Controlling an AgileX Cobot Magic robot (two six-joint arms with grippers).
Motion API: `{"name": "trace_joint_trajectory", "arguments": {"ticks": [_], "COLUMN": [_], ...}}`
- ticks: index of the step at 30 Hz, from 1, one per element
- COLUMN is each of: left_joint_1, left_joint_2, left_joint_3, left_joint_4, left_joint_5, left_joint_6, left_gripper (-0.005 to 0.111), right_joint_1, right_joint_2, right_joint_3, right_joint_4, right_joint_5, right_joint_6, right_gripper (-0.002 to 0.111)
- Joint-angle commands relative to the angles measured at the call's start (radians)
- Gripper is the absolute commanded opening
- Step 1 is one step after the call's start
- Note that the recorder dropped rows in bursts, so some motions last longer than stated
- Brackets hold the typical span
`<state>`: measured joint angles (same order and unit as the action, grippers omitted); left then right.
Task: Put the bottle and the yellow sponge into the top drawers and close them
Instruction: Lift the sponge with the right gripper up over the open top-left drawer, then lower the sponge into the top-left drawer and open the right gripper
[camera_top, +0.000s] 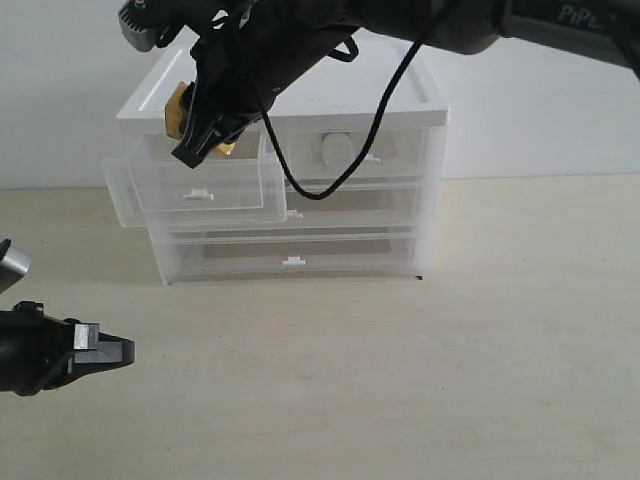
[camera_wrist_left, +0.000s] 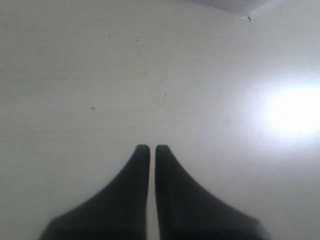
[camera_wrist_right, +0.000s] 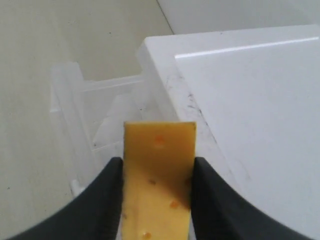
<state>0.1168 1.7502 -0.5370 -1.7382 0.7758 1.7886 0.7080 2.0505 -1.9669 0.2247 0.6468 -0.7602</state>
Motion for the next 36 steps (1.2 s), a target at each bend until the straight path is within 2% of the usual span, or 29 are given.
{"name": "trace_joint_trajectory", "arguments": {"ticks": [1, 5, 15, 16, 17, 20, 22, 36], "left_joint_1": [0.002, 0.002, 0.002, 0.002, 0.002, 0.002, 0.002, 0.002], "left_joint_2": [-0.008, -0.008, -0.008, -0.008, -0.008, -0.008, -0.008, -0.008], "left_joint_3": [-0.003, -0.003, -0.003, -0.003, -0.003, -0.003, -0.003, -0.003], "left_joint_4": [-0.006, -0.006, -0.006, -0.006, -0.006, -0.006, -0.006, -0.006], "left_joint_5": [0.005, 0.005, 0.005, 0.005, 0.005, 0.005, 0.005, 0.005], "left_joint_6": [-0.001, -0.001, -0.001, -0.001, -0.001, -0.001, -0.001, -0.001], "left_gripper": [0.004, 0.004, 0.004, 0.004, 0.004, 0.004, 0.004, 0.004], "right_joint_1": [-0.010, -0.010, -0.010, -0.010, -0.010, -0.010, -0.010, -0.010], "right_joint_2": [0.001, 0.012, 0.017, 0.017, 0.017, 0.017, 0.017, 0.017], "right_joint_3": [-0.011, -0.011, -0.011, -0.011, -0.011, -0.011, -0.011, -0.011], "right_joint_4": [-0.003, -0.003, -0.003, -0.003, -0.003, -0.003, -0.003, 0.001], "right_joint_5": [-0.045, -0.102, -0.093, -0.091, -0.085, -0.083, -0.083, -0.035], "right_joint_6": [-0.013, 0.025, 0.048, 0.056, 0.065, 0.069, 0.078, 0.097], "right_gripper": [0.000, 0.000, 0.001, 0.004, 0.016, 0.039, 0.046, 0.046]}}
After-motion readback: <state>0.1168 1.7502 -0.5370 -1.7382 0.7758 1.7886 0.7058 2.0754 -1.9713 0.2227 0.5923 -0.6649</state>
